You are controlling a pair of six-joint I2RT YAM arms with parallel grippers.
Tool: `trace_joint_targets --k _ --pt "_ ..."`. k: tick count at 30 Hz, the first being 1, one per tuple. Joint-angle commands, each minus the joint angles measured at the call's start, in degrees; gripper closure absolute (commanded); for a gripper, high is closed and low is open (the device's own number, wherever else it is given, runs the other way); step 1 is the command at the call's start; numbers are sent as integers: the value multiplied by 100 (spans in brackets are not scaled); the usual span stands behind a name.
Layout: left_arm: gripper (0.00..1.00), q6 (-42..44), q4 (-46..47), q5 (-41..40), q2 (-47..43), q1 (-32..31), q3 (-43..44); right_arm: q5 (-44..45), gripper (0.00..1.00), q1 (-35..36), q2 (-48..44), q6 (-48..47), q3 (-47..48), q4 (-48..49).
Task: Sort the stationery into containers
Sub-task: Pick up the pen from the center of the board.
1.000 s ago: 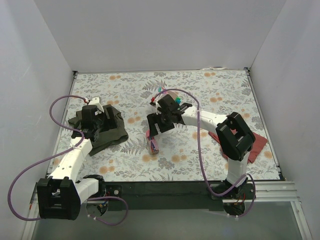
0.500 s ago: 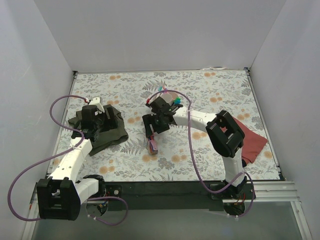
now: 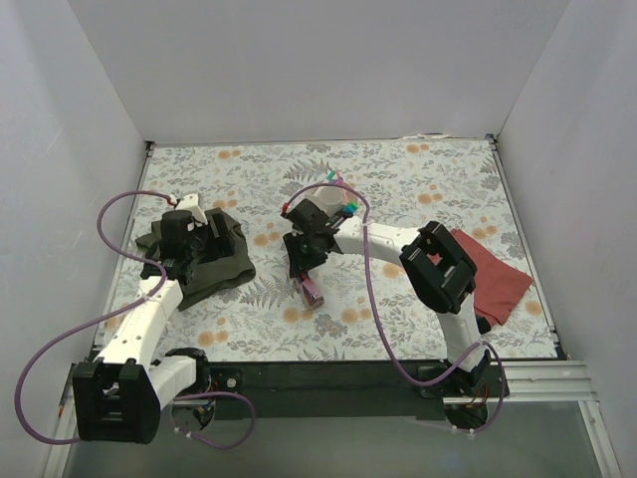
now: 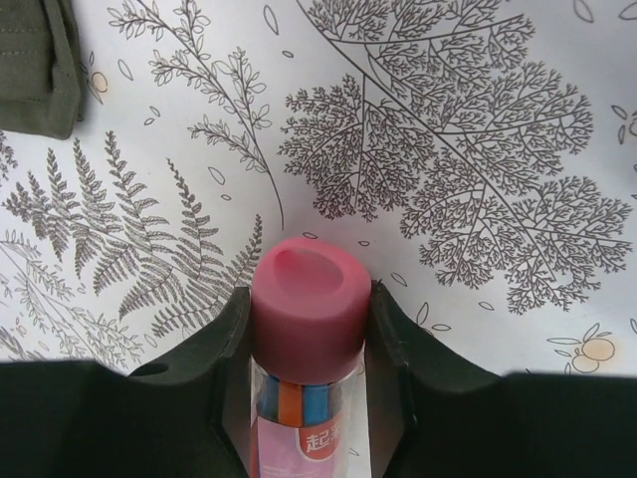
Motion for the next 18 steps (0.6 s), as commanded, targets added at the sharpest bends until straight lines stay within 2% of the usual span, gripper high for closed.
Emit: trace_joint_targets --k 1,2,3,4,12,18 --pt "29 81 75 168 38 41 219 328 78 28 -392 -387 275 -64" --pt "29 107 75 177 74 41 324 354 83 28 -472 -475 301 -73" --pt "30 134 75 212 109 41 368 372 95 20 -560 -546 310 -64" --pt "29 195 84 221 179 41 421 372 98 -7 -717 -616 336 -73" --pt "30 318 207 274 566 41 895 285 99 -253 -1193 -1109 415 -152" --pt "31 257 269 396 856 41 1098 -348 99 -402 -1387 -1469 696 -108"
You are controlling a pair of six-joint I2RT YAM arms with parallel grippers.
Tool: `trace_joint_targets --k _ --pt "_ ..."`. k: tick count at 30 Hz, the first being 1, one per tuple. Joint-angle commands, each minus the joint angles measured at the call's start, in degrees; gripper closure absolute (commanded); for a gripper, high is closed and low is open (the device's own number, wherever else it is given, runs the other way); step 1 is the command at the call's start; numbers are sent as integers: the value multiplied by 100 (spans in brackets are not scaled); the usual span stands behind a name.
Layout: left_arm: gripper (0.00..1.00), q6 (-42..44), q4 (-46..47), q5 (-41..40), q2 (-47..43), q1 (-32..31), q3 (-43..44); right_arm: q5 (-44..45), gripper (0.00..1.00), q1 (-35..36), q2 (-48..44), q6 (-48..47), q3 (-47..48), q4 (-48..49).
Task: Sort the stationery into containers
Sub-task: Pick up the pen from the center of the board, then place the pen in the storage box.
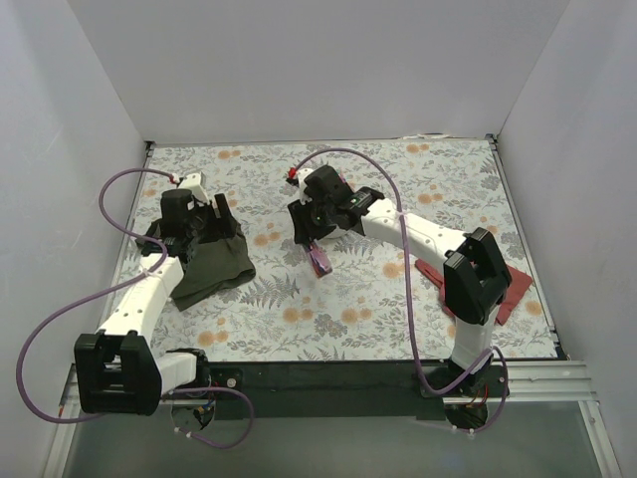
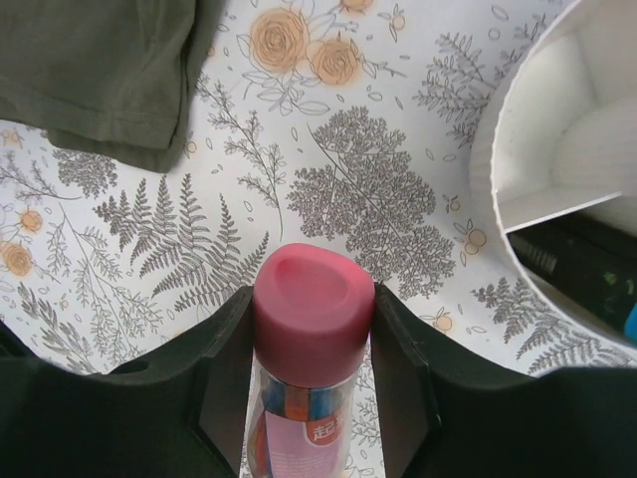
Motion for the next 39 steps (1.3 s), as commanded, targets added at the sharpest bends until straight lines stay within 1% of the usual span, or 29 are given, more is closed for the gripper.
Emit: trace_joint_targets --k 1,6,7,9,10,11,12,15,17,18,20,21,24,25,27,28,31,35,39 --pt "31 30 157 180 143 28 296 -534 99 -85 -337 -520 439 156" --pt "33 38 149 365 416 28 524 -666 99 -156 -689 -987 518 700" --pt "33 73 140 391 495 28 568 -640 99 -165 -916 -1075 448 910" --pt "33 117 114 435 583 28 717 -579 99 -200 -1215 -1242 -112 1875" --pt "33 152 87 453 679 28 770 -457 99 -235 -1547 -1242 -350 2288" --pt "34 161 70 497 732 28 858 -395 99 -244 -1707 -1503 -570 3110" --pt "34 153 52 523 794 28 919 -324 99 -261 -1848 -1576 -972 3440" --pt "35 91 -80 690 1031 28 1156 53 99 -323 -2148 -1751 -1370 4433" --pt "37 21 -176 786 1207 28 1253 291 99 -419 -2166 -1778 -1494 4830" --pt "38 12 -211 831 1329 37 1350 309 99 -463 -2149 -1761 -1573 5294" --pt "39 21 -299 927 1462 28 1465 502 99 -586 -2087 -1779 -1767 5701" --pt "40 90 -317 1006 1593 28 1526 520 99 -630 -2000 -1787 -1837 6190" --pt "40 362 -326 1077 1883 28 1711 538 99 -823 -1763 -1901 -2048 6869" --pt "39 407 -326 1025 1954 28 1789 538 99 -867 -1710 -1936 -2170 7359" --pt "39 503 -326 989 2164 28 1904 485 99 -1007 -1543 -1902 -2250 7775" --pt "39 556 -335 998 2227 37 2026 441 99 -1043 -1481 -1884 -2294 8212" --pt "38 714 -413 928 2481 37 2238 424 99 -1122 -1296 -1884 -2408 8724" --pt "38 934 -537 770 2754 28 2572 450 99 -1149 -1208 -1840 -2584 9155" --pt "38 987 -528 734 2956 19 2791 485 99 -1158 -1156 -1665 -2760 9227"
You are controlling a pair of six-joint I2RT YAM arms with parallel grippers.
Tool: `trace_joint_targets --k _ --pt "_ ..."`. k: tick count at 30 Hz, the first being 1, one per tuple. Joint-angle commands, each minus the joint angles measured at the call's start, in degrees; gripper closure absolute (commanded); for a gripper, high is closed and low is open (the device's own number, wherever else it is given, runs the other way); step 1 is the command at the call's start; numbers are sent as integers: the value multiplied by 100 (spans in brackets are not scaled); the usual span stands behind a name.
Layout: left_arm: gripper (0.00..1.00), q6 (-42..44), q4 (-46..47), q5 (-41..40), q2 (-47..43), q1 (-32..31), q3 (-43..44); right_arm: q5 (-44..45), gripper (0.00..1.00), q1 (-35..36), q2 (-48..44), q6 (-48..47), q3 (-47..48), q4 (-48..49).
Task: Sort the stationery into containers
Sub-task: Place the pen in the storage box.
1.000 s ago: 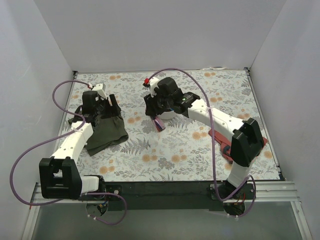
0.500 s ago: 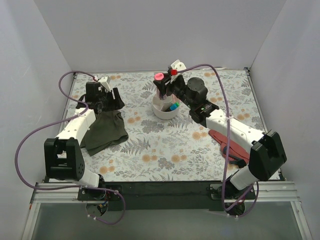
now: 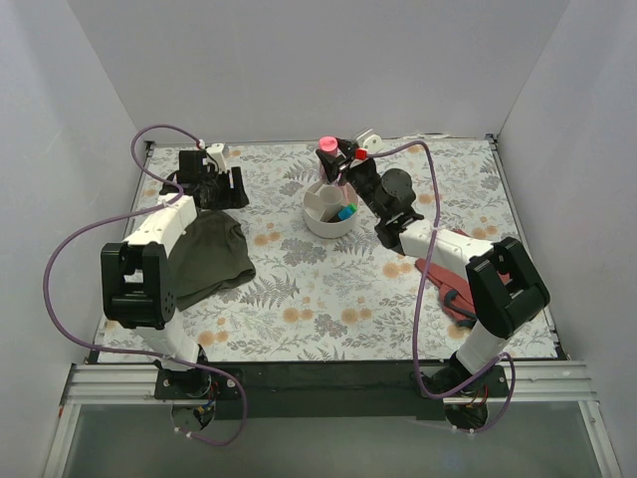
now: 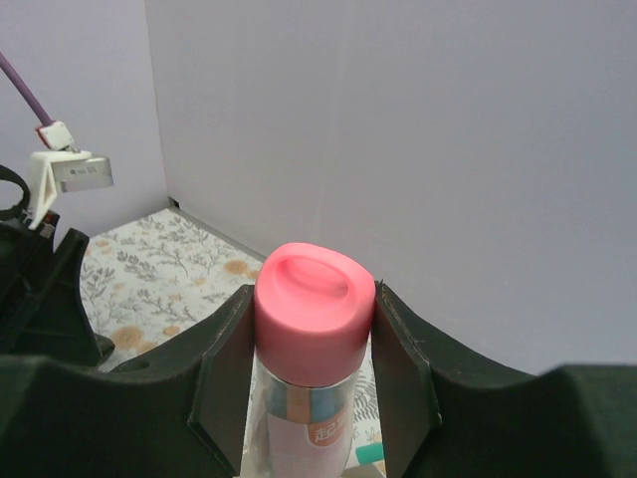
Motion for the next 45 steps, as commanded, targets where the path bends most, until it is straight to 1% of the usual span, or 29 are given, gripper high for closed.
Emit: trace_joint_targets --k 1,6,20,33,36,37,40,42,45 --pt "38 260 -76 -109 69 15 407 135 99 1 -36 132 -113 1101" --pt "38 304 -41 -180 175 -2 513 214 99 -8 86 176 -210 1118" --pt "38 295 -41 -154 228 -11 434 250 99 -87 350 247 -386 1083" --pt "38 277 -23 -127 272 -29 381 153 99 -158 711 343 -342 1022" --pt "38 260 -14 -101 245 -29 346 118 75 -157 711 361 -342 872" --pt "38 251 -6 -92 237 -29 329 126 60 -149 702 352 -333 742" --pt "38 207 65 -57 184 -29 294 126 42 -157 614 326 -307 521" --pt "38 172 135 -48 149 -29 285 161 37 -157 544 308 -237 223" --pt "38 75 275 22 96 -29 241 179 35 -149 413 264 -202 -42"
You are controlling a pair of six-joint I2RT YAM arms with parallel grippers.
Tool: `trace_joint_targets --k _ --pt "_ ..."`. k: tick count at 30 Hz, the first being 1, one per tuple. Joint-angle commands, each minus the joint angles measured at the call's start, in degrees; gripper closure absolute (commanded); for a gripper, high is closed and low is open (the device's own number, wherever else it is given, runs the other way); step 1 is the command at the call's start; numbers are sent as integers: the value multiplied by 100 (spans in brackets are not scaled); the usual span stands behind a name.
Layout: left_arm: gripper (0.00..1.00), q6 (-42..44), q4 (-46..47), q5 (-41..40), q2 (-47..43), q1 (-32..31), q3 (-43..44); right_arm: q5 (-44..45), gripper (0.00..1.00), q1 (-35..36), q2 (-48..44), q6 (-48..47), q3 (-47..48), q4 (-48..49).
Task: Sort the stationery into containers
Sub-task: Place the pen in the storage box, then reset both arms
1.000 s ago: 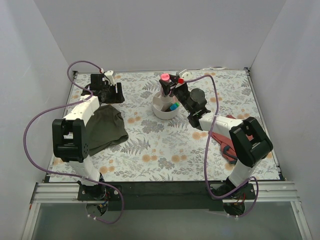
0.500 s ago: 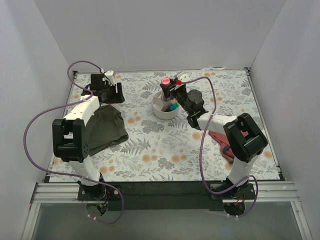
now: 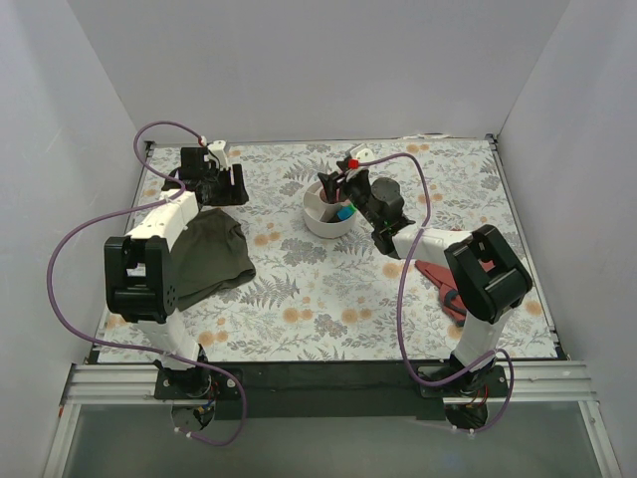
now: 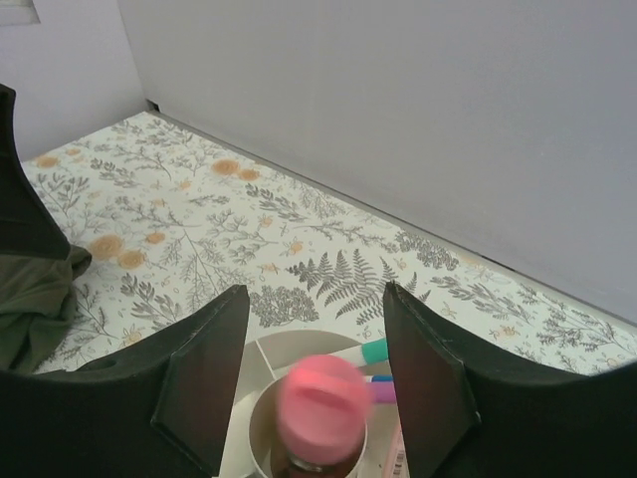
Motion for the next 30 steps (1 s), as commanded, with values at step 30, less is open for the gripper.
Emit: trace_joint_targets --k 30 --pt "21 -754 2225 745 -1177 -330 -585 2287 2 -2452 -1014 -706 1436 -7866"
